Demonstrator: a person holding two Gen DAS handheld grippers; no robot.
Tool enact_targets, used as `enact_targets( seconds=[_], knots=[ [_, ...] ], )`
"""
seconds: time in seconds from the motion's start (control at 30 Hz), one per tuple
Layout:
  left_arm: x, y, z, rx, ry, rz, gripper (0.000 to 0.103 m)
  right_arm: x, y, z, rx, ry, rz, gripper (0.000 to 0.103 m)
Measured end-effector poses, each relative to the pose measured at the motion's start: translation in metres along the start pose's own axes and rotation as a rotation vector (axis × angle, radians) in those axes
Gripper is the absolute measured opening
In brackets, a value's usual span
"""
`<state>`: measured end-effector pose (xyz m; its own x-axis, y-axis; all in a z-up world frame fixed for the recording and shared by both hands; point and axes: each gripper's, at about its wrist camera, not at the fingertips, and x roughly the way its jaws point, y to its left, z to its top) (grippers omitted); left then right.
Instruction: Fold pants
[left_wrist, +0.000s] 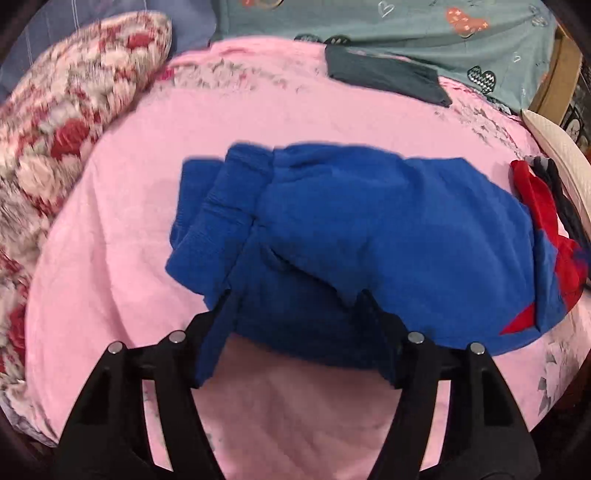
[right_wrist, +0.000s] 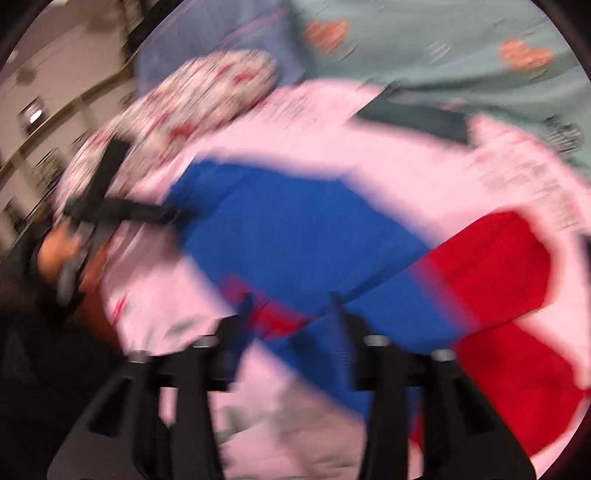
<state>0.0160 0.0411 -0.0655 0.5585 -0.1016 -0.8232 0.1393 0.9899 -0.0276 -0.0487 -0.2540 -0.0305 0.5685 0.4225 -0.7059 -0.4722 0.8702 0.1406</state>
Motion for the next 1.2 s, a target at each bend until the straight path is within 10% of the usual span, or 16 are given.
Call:
enact_targets(
  seconds=[0.07,0.17,0.33,0.4,0.43,0.47,0.73,0.9,1.0,1.2],
  knots=[
    [-0.019,-0.019,0.007,0.049,-0.056,-0.024,0.08,-0.019,-0.044,0.03,0.14,-0.048,-0.14,0.09],
    [-0.03,-0.059,0.016,0.129,-0.115,-0.081,0.085,-0.01,-0.103,0.068,0.273,-0.017,-0.333,0.091],
    [0.002,-0.125,0.019,0.218,-0.068,-0.183,0.085,0.069,-0.152,0.08,0.422,0.194,-0.419,0.089],
    [0.026,-0.143,0.013,0.25,-0.003,-0.19,0.085,0.094,-0.152,0.077,0.373,0.252,-0.499,0.053],
    [0.036,-0.146,0.011,0.258,0.022,-0.186,0.085,0.108,-0.153,0.071,0.348,0.301,-0.503,0.008],
    [0.041,-0.147,0.009,0.266,0.027,-0.168,0.086,0.112,-0.156,0.064,0.369,0.332,-0.468,0.003],
    [0.041,-0.143,0.007,0.284,0.023,-0.184,0.091,-0.08,-0.149,0.001,0.454,-0.198,-0.346,0.003],
    [0.042,-0.148,0.004,0.299,0.023,-0.172,0.091,-0.091,-0.15,-0.103,0.672,-0.179,-0.392,0.003],
    [0.042,-0.15,0.005,0.303,0.029,-0.162,0.092,-0.086,-0.156,-0.131,0.772,-0.138,-0.378,0.009],
    [0.039,-0.149,0.007,0.281,0.035,-0.165,0.092,-0.145,-0.151,-0.103,0.67,-0.242,-0.567,0.075]
  ],
)
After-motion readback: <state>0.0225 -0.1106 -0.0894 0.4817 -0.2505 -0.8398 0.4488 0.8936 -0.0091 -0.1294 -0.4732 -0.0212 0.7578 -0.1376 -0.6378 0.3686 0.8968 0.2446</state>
